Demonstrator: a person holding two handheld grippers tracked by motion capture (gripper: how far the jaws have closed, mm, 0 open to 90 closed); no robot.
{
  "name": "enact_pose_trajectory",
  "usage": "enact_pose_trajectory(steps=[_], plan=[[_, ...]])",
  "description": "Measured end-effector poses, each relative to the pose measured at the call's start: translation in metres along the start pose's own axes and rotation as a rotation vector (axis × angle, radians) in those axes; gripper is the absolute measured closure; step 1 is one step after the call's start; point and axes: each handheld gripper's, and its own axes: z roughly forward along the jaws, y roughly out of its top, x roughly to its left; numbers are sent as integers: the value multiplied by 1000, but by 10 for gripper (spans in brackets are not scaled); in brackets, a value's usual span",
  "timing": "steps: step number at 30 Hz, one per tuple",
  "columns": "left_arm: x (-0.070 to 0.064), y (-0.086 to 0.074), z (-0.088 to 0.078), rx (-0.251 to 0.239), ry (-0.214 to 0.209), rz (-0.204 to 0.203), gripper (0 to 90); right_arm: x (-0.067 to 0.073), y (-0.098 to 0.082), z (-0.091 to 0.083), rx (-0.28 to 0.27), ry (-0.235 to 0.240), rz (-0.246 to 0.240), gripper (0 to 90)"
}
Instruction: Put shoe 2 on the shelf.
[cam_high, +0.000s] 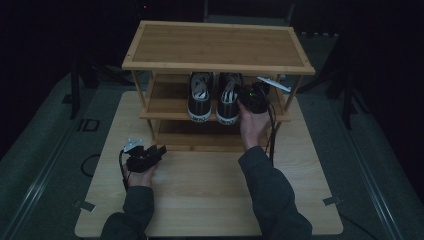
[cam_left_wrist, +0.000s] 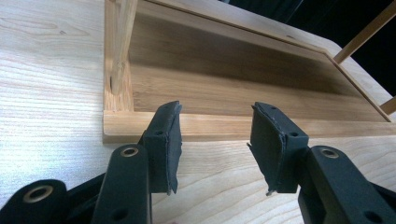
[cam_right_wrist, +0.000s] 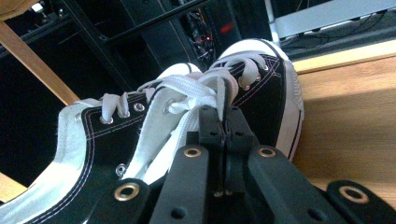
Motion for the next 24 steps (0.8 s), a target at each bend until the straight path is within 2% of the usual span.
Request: enact_pose_trajectory(steps=[12, 17, 24], plan=[[0, 0, 0, -2, -1, -1, 537, 3, -3, 4, -11, 4, 29, 886], [0, 0, 1, -1, -2, -2, 536, 5, -4, 5, -11, 4, 67, 885], [-1, 0, 1, -2, -3, -1, 536, 5, -4, 5, -13, 8, 86, 884]])
